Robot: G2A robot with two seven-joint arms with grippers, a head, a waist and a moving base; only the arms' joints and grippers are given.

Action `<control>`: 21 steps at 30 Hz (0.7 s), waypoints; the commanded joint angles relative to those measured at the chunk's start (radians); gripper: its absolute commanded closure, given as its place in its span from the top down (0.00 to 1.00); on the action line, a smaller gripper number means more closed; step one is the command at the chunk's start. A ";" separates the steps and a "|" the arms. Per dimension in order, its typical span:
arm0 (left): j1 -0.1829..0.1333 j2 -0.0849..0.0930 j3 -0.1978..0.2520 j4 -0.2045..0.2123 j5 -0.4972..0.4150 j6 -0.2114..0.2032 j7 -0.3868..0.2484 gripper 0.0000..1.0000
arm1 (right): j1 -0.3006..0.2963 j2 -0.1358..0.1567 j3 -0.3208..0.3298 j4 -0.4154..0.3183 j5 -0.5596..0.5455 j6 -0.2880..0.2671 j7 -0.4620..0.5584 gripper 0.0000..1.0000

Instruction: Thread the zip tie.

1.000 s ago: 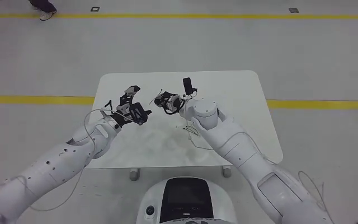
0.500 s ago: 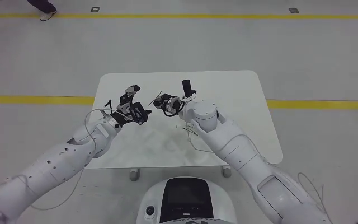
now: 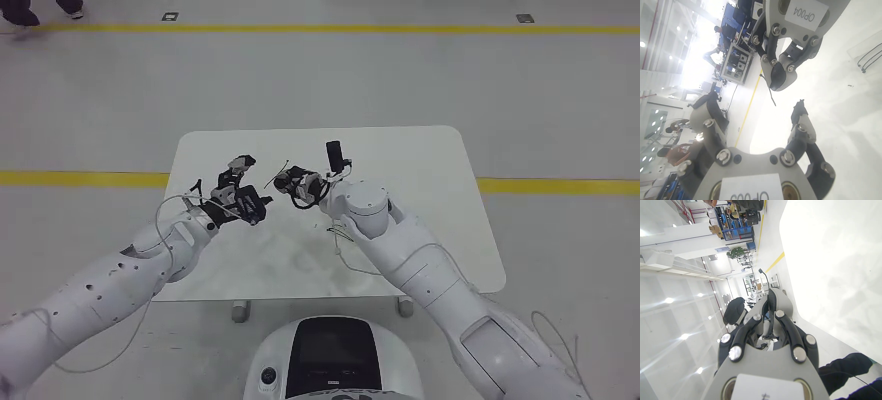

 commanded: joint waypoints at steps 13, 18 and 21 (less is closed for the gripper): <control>-0.054 0.007 0.085 -0.003 0.000 0.030 -0.009 0.13 | 0.012 -0.003 -0.006 0.013 -0.005 0.000 0.013 0.00; -0.065 0.007 0.103 -0.006 0.000 0.037 -0.010 0.18 | 0.008 -0.003 -0.003 0.006 -0.007 0.000 0.015 0.00; -0.069 0.008 0.110 -0.008 0.000 0.040 -0.010 0.19 | 0.005 -0.003 0.000 0.000 -0.005 0.000 0.015 0.00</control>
